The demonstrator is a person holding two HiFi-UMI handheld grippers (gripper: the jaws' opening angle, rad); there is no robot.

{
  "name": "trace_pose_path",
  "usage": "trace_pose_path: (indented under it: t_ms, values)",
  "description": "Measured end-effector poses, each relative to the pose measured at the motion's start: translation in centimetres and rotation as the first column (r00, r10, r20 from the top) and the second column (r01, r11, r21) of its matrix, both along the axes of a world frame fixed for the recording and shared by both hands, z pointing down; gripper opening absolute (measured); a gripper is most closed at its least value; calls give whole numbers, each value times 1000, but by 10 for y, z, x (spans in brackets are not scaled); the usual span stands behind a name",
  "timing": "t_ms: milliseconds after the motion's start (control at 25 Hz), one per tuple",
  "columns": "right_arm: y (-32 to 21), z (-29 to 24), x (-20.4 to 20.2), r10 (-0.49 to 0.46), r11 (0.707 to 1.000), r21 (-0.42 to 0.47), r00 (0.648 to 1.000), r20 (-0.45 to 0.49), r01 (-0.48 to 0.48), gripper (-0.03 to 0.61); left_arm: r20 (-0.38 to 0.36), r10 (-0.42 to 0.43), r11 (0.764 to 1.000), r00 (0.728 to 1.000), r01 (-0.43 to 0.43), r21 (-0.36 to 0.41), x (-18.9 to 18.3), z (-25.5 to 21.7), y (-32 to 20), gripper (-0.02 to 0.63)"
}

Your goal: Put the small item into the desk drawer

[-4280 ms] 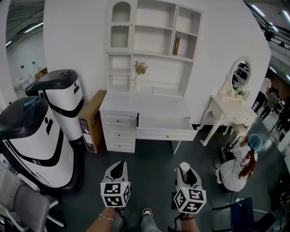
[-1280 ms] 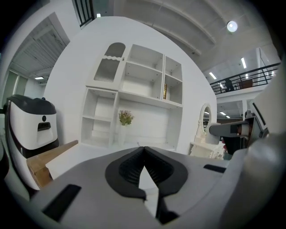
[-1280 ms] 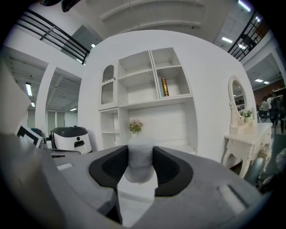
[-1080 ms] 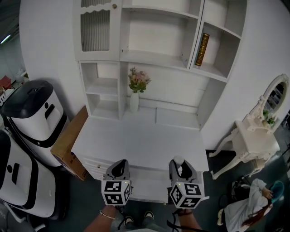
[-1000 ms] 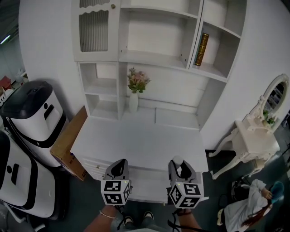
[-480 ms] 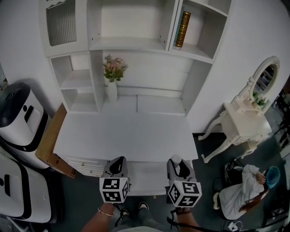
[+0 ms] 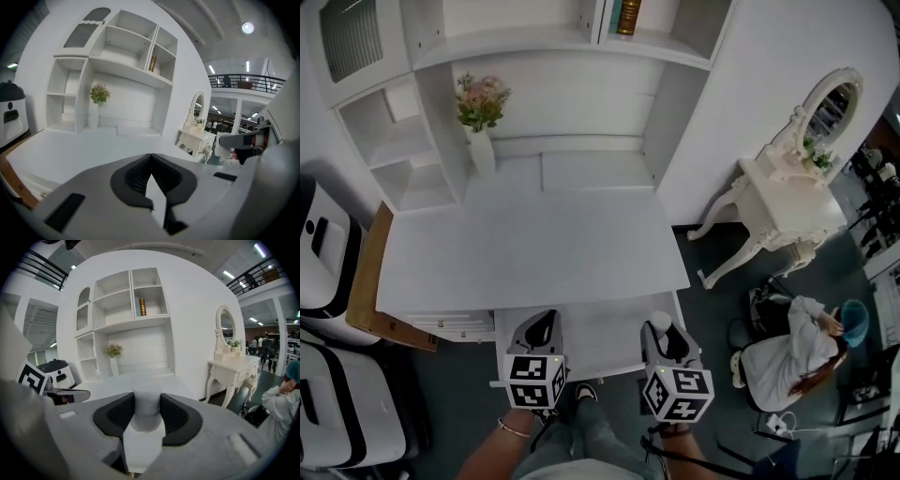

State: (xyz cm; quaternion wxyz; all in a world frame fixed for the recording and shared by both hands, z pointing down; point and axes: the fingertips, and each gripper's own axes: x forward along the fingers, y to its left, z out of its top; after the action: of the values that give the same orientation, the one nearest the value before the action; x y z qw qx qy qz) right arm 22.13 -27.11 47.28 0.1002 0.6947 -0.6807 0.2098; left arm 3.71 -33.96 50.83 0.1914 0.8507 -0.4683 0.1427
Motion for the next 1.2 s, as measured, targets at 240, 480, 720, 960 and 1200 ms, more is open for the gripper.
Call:
trace_pose_path:
  t_ms: [240,480,720,960,1200]
  values:
    - [-6,50,5,-22,996,-88,1000,21,24,169,49,-4,997,999,8,-81,3,47,4,5]
    - [-23,93,9,-60,985,-158,998,34,65,169,93,-28,990,995,41,-136,-2,83,-1,5]
    - [-33,130,14,-68,972,-223,996,61,80,169,106,-59,980,993,78,-182,-3,109,-5,5]
    - [-44,157,17,-114,952,-281,993,34,119,169,112,-100,973,989,121,-196,-12,119,-11,5]
    - [-59,190,19,-165,917,-363,986,36,167,169,117,-142,963,983,164,-212,-22,128,-15,5]
